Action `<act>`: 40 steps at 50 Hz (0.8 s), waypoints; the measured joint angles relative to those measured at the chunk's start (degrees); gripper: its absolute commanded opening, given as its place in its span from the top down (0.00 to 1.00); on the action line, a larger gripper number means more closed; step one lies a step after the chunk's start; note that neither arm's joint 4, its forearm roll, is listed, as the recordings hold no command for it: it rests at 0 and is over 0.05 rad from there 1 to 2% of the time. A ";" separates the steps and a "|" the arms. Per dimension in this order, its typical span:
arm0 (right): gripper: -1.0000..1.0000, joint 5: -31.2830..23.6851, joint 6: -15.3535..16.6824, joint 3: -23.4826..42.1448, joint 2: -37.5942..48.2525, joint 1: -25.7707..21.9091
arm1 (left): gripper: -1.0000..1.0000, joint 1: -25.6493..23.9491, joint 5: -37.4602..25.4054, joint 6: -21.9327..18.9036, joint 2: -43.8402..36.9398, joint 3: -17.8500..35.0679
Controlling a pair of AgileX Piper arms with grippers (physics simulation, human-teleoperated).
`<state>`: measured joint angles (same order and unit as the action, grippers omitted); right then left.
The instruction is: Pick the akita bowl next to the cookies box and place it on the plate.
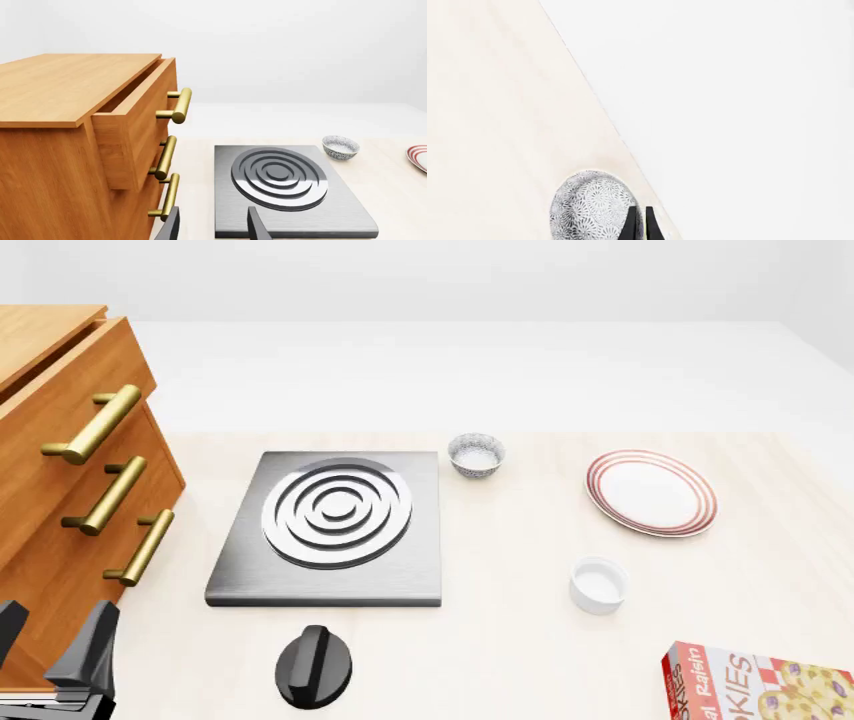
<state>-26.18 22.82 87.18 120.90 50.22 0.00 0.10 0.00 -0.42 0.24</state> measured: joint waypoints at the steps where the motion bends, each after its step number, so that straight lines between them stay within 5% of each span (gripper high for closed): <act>1: 1.00 0.03 -0.22 -0.21 -0.41 -0.39 | 0.00 0.00 0.00 0.00 0.00 0.00; 40: 1.00 -6.06 -10.44 3.76 -11.23 -10.94 | 0.00 0.00 0.00 0.00 0.00 0.00</act>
<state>-32.24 12.38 90.94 109.67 39.29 0.00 0.10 0.00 -0.42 0.24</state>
